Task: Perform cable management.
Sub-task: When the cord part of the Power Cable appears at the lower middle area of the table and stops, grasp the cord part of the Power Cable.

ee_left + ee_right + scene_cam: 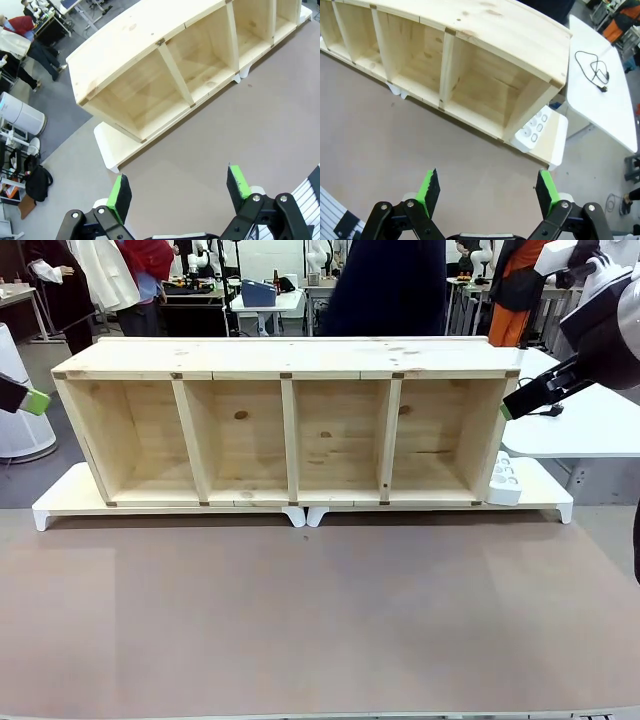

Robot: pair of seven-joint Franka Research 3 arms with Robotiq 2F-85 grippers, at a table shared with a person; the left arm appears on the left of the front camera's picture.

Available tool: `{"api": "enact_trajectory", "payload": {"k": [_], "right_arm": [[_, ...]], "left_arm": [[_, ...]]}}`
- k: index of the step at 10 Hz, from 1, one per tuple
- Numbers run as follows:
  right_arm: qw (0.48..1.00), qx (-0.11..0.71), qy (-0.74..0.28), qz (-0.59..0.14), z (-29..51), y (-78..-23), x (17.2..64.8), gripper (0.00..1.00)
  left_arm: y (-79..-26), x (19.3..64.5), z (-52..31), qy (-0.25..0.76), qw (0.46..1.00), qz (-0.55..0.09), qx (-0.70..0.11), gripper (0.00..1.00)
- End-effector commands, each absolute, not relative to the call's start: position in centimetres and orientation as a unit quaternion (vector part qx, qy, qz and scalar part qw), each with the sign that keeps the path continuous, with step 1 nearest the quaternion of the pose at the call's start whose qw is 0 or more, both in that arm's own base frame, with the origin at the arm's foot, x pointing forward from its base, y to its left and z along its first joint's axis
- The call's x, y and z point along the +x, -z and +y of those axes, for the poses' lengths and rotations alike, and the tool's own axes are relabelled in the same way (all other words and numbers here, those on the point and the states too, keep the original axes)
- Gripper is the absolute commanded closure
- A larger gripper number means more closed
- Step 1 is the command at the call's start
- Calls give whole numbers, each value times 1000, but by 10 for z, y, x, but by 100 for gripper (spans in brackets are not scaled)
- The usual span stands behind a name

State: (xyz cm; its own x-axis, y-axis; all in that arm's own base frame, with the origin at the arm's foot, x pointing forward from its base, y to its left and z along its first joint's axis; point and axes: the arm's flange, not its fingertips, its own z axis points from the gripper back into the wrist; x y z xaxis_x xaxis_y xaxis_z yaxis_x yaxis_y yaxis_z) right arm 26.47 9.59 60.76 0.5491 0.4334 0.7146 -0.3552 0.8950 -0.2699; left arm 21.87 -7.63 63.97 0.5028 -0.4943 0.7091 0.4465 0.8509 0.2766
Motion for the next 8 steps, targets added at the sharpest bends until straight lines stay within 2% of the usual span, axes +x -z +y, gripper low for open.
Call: {"api": "enact_trajectory", "payload": {"k": [1,8], "right_arm": [[880,-47,-225,-415,97,-605,268,0],[880,-47,-225,-415,97,-605,268,0]], "left_arm": [[-639,222,-84,278,862,-422,32,0],[-639,222,-84,278,862,-422,32,0]]}}
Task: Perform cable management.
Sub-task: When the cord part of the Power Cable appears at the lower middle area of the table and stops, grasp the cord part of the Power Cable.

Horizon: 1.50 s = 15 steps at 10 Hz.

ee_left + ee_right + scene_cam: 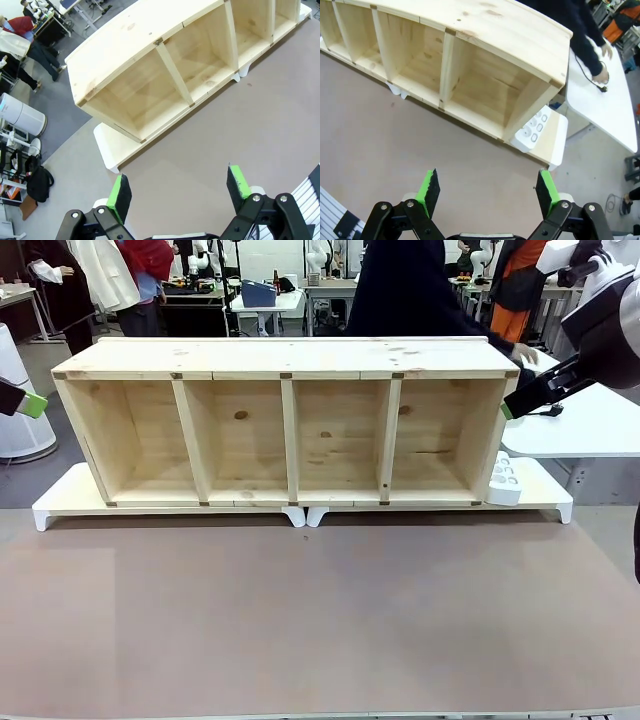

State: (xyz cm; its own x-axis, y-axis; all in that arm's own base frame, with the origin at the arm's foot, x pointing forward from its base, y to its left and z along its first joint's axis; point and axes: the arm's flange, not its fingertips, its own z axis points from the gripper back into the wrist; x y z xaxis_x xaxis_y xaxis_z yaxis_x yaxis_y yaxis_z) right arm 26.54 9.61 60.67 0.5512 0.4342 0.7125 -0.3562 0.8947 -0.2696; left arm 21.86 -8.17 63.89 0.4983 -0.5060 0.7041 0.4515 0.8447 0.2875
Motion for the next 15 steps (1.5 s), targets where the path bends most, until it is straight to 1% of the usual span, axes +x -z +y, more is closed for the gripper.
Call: {"api": "enact_trajectory", "payload": {"k": [1,15], "right_arm": [[880,-47,-225,-415,97,-605,268,0],[880,-47,-225,-415,97,-605,268,0]], "left_arm": [[-639,222,-84,278,862,-422,32,0],[-639,222,-84,278,862,-422,32,0]]}}
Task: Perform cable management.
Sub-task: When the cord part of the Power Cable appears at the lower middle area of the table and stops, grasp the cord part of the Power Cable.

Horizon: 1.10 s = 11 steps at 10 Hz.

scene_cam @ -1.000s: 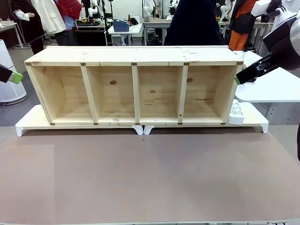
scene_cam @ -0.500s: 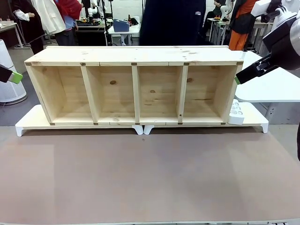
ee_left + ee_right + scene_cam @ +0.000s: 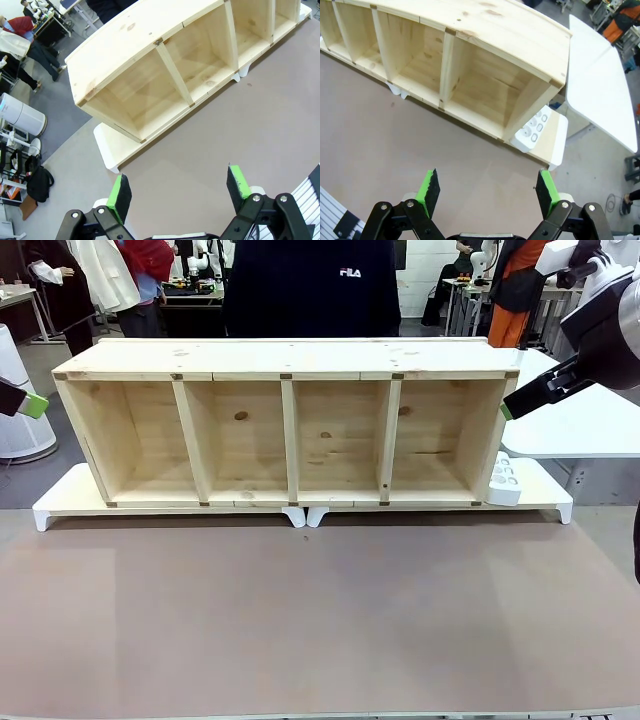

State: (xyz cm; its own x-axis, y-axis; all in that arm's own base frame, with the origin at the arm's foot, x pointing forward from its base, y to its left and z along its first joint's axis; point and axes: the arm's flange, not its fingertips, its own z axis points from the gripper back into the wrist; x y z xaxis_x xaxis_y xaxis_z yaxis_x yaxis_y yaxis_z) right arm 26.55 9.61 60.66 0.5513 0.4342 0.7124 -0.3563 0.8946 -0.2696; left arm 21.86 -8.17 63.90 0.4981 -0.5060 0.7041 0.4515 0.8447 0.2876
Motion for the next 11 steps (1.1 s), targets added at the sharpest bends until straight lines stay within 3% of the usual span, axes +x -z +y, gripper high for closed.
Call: {"api": "enact_trajectory", "payload": {"k": [1,11], "right_arm": [[880,-47,-225,-415,97,-605,268,0],[880,-47,-225,-415,97,-605,268,0]], "left_arm": [[-639,222,-84,278,862,-422,32,0],[-639,222,-84,278,862,-422,32,0]]}}
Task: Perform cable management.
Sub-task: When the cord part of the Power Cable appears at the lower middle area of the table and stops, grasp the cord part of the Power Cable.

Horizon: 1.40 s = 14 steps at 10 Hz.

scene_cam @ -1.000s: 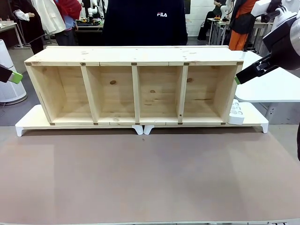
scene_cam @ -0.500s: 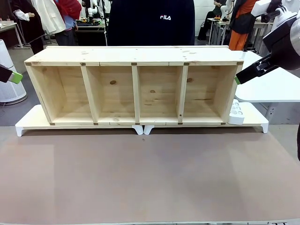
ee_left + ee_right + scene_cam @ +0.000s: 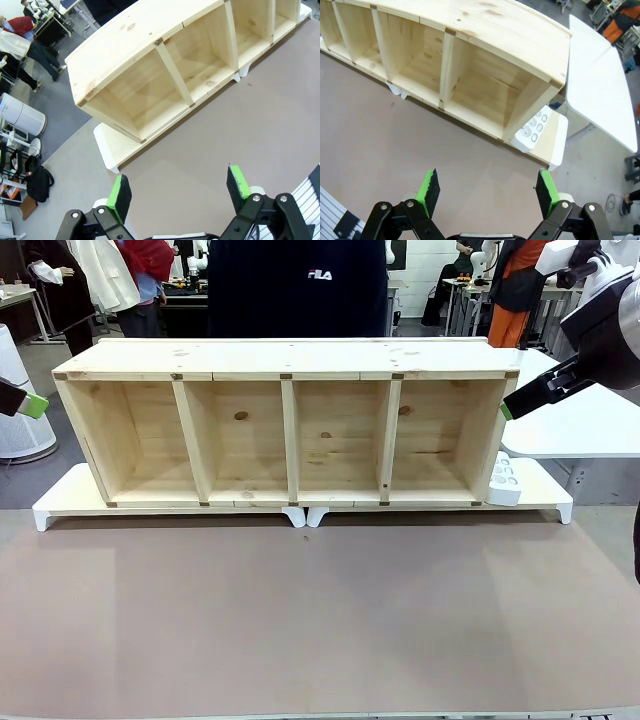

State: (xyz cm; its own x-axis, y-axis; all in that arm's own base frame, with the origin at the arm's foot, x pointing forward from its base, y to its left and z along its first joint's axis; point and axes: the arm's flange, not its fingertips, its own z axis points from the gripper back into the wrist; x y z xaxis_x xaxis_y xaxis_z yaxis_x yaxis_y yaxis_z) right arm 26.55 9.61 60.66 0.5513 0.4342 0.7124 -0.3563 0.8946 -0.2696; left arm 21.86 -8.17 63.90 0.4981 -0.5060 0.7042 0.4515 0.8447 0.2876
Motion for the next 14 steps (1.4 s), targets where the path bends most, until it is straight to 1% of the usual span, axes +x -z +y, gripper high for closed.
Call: {"api": "enact_trajectory", "payload": {"k": [1,14], "right_arm": [[880,-47,-225,-415,97,-605,268,0],[880,-47,-225,-415,97,-605,268,0]], "left_arm": [[-639,222,-84,278,862,-422,32,0],[-639,222,-84,278,862,-422,32,0]]}}
